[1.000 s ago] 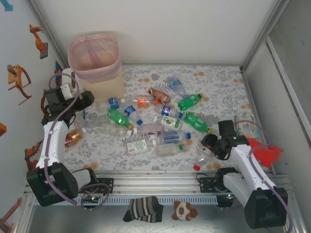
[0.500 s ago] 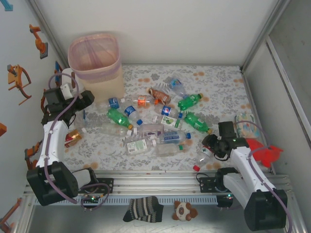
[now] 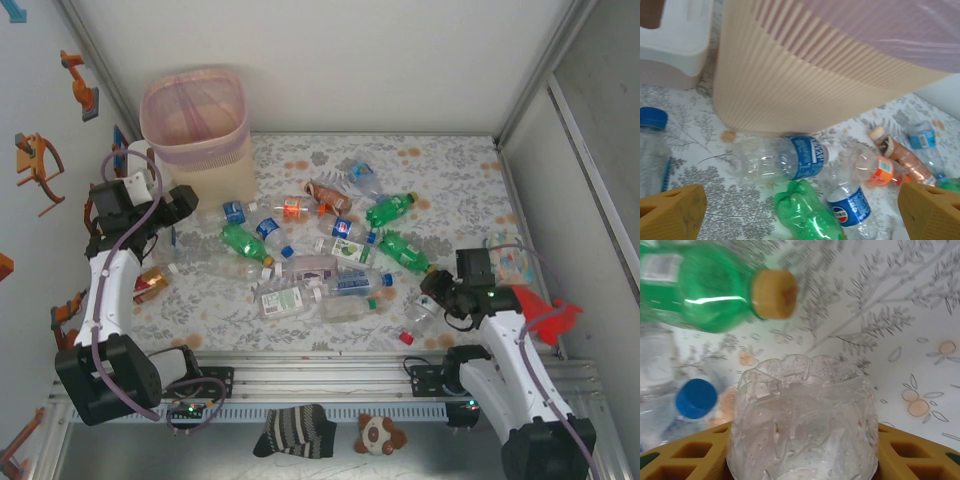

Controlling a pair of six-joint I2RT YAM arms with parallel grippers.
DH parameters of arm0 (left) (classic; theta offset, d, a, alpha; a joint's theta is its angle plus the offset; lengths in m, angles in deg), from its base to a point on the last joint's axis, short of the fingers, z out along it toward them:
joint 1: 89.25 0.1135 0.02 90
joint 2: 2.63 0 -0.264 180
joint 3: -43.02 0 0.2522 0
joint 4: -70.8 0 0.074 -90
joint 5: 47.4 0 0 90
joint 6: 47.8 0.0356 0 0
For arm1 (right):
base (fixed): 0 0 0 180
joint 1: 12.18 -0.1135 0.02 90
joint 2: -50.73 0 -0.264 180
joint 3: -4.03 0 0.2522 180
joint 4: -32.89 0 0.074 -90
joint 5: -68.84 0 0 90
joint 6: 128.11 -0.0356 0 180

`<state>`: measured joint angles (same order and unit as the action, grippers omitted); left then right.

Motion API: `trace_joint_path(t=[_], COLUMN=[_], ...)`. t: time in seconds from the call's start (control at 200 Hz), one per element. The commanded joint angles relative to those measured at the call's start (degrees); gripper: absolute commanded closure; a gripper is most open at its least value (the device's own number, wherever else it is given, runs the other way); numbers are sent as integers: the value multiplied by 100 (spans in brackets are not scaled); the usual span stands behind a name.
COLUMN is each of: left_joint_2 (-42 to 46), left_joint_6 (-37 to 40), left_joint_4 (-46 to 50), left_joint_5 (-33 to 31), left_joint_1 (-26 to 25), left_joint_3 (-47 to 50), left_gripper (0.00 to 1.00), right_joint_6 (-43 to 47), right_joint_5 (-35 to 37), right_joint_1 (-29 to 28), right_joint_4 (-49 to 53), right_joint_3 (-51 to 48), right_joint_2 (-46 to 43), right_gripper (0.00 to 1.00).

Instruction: Put the plastic bottles in the bin

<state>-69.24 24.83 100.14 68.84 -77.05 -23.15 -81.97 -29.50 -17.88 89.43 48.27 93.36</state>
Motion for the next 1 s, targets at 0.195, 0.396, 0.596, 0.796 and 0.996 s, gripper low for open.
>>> trace_joint_path(t=[0.195,0.396,0.596,0.796,0.996], left_joint_2=[639,557,209,-22,49], left_joint_6=[256,666,476,564,1078], left_joint_4=[-709,-311,-31,117,-14], left_joint_5=[1091,1309,1863,2105,2441], left_joint_1=[-316,-1282,-1988,-2846,-3818], left_joint_3=[250,-236,-1052,-1676,-1946], left_gripper=[1,1,1,4,1], right_joint_6=[988,1744,1986,2144,2639], right_joint_5=[-654,-1297,-2166,-3173,-3853], right_joint_1=[-101,-175,-347,-774,-1444], right_joint_4=[-635,-1325,-2284,-3370,-3879], right_joint_3=[1303,2151,2637,3046,3625], right_joint_2=[-271,-11,384,865,1313], right_gripper=[52,52,53,55,55])
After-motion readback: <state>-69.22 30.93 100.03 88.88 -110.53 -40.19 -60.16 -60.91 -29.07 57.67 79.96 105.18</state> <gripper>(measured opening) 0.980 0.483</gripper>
